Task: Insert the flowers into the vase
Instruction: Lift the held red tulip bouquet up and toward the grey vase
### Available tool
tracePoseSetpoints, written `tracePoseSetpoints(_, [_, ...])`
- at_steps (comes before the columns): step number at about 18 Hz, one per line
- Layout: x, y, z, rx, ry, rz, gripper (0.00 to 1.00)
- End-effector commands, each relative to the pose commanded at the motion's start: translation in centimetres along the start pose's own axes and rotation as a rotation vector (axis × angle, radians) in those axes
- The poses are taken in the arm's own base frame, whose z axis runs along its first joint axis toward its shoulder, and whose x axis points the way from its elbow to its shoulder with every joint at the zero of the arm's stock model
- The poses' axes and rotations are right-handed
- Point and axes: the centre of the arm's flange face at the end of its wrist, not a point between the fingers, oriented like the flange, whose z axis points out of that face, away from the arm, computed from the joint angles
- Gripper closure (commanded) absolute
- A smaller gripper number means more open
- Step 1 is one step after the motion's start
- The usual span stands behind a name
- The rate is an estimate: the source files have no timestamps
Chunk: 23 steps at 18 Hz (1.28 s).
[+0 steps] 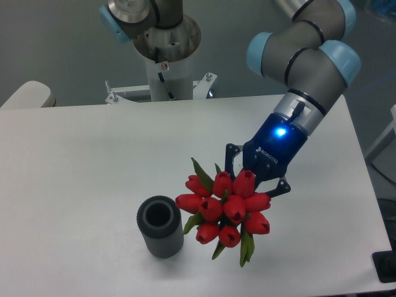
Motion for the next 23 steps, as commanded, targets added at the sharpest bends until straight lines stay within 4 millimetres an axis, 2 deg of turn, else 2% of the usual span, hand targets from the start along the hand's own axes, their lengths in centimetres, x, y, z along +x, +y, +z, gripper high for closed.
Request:
tracePoseSetpoints(3, [0.2,0.4,0.1,0.002,-0.005,0.011,0.78])
tracePoseSetpoints(12, [0.2,-0.4,-0.3,0.013,-0.011,-0.011,0.77])
tracePoseSetpoints(18, [0.7,-0.9,0.4,0.028,-0.001,0.004,0.77])
tracePoseSetpoints(23, [0.6,-0.3,0.0,0.063,0.01,-0.007,0.77])
